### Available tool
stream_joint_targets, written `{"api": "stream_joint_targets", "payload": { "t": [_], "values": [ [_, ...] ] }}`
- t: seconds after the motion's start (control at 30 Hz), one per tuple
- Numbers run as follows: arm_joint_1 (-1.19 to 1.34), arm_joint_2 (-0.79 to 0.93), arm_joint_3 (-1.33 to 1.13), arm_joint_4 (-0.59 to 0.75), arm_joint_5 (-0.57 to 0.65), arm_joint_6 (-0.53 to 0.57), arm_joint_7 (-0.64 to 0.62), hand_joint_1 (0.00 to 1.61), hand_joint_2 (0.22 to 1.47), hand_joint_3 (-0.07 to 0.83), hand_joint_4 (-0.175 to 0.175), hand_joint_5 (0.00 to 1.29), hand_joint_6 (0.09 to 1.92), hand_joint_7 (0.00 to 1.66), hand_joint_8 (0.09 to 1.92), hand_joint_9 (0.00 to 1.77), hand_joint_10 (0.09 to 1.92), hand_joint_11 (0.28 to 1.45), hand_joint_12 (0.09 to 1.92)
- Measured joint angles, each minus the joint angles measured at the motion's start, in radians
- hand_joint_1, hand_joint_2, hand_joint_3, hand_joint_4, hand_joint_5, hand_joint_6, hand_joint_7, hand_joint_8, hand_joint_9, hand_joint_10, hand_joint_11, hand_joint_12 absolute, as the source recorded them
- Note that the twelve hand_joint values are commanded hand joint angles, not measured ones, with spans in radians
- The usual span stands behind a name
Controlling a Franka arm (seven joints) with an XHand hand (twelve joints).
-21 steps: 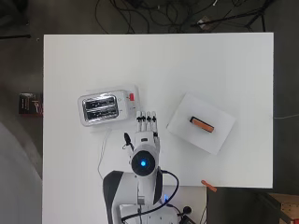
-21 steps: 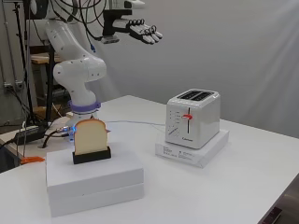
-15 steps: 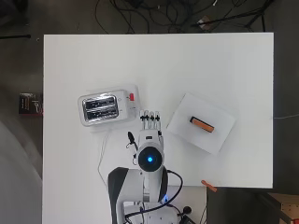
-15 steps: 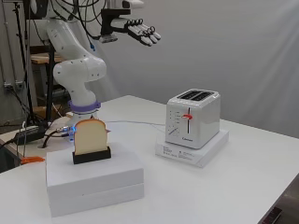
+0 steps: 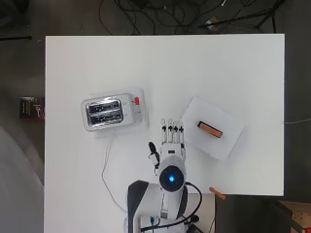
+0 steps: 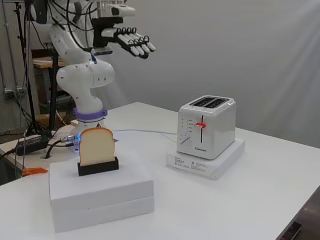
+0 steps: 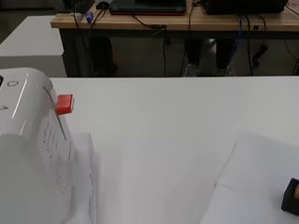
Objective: Teleoperate dual arm-hand system to toast a bread
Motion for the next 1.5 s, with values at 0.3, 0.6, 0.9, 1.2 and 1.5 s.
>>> {"api": "stream_joint_targets", "payload": {
  "t": [0.3,0.6,0.9,1.2,1.5],
  "values": [
    [-0.023,0.281,-0.105,0.223,-0.083,-0.159,-0.003,0.29,1.11,0.0,-0.038,0.33,0.09,0.41,0.09,0.56,0.09,0.49,0.09],
    [-0.042,0.562,-0.251,0.324,-0.11,-0.174,-0.079,0.35,1.04,-0.022,-0.001,0.29,0.09,0.4,0.09,0.56,0.09,0.5,0.09],
    [-0.064,0.879,-0.25,0.476,-0.124,-0.181,-0.143,0.34,0.88,-0.01,0.05,0.32,0.09,0.37,0.09,0.49,0.09,0.5,0.09],
    [-0.003,0.823,-0.282,0.374,-0.323,-0.14,-0.115,0.36,0.91,0.007,0.047,0.37,0.09,0.41,0.09,0.55,0.09,0.5,0.09],
    [-0.016,0.798,-0.28,0.304,-0.385,-0.11,-0.085,0.45,0.92,0.002,0.082,0.47,0.09,0.53,0.09,0.66,0.09,0.51,0.09]
  ]
}}
